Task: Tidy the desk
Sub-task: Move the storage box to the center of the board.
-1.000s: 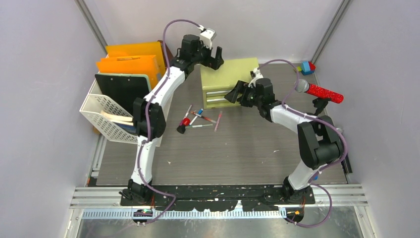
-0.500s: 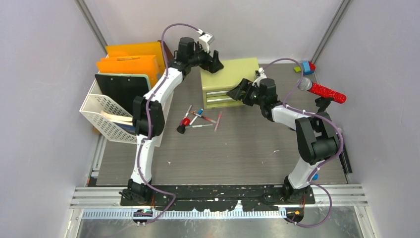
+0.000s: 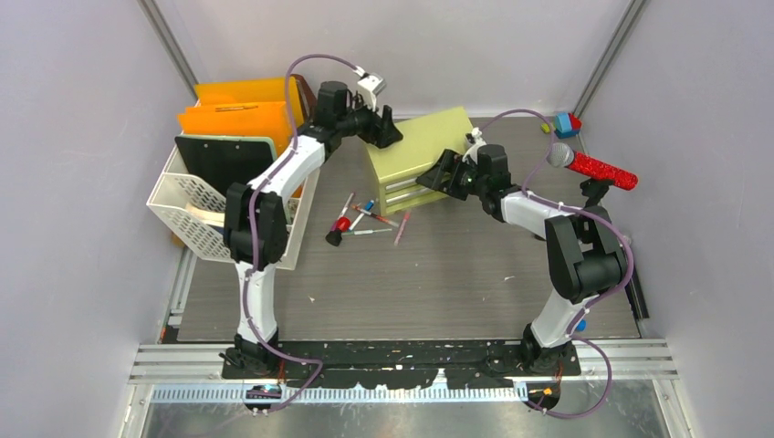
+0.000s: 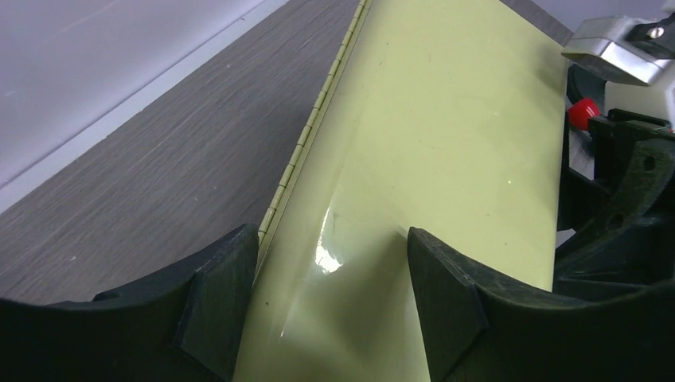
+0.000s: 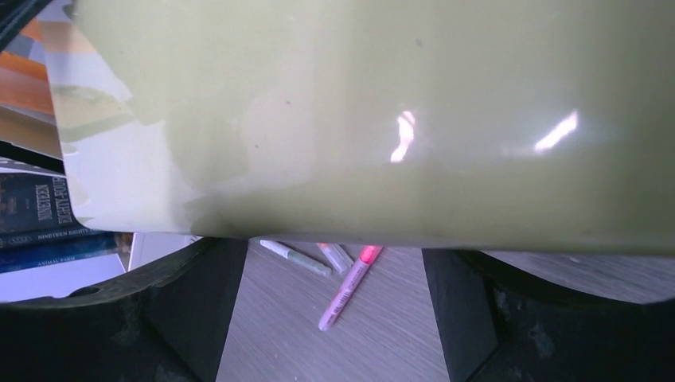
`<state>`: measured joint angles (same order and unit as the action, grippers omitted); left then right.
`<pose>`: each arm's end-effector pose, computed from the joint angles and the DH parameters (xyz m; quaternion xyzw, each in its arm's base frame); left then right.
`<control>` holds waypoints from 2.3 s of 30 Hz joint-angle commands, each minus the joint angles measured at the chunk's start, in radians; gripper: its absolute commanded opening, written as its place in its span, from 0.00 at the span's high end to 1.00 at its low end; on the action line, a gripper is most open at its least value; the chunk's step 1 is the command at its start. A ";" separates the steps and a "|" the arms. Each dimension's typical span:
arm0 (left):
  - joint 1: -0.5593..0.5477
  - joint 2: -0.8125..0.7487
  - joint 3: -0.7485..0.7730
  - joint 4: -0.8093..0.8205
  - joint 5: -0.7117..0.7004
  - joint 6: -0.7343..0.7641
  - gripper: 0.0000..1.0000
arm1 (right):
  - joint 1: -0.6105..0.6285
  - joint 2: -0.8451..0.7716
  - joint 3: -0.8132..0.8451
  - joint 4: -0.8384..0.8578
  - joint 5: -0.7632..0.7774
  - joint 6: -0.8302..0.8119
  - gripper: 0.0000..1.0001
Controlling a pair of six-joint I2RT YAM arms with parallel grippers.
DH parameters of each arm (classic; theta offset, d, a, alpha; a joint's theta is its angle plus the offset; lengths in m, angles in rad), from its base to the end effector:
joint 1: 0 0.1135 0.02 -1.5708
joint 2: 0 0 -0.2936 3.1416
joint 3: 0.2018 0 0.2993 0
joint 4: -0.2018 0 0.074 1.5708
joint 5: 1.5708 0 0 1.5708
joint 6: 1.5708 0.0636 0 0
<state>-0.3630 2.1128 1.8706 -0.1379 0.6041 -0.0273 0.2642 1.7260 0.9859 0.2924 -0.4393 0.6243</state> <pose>0.5367 -0.2425 0.3061 0.2965 0.7515 -0.3455 0.4775 0.4186 0.1413 0.1932 0.0338 0.8335 0.3899 0.3900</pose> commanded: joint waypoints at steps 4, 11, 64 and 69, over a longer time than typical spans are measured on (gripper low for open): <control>-0.025 -0.045 -0.181 -0.193 0.023 -0.171 0.34 | -0.031 -0.088 0.022 0.050 -0.016 0.011 0.14; -0.025 -0.083 -0.226 -0.198 -0.017 -0.187 0.35 | -0.046 -0.182 0.006 -0.067 -0.048 -0.013 0.14; -0.065 -0.169 -0.304 -0.300 -0.113 -0.122 0.38 | -0.046 -0.095 -0.242 0.491 0.062 0.434 0.14; -0.065 -0.161 -0.301 -0.301 -0.104 -0.116 0.38 | -0.046 -0.025 -0.225 0.610 0.018 0.500 0.14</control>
<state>-0.4019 1.8942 1.6070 -0.1707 0.4610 -0.1719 0.2195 1.6505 0.7277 0.7708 -0.4011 1.0595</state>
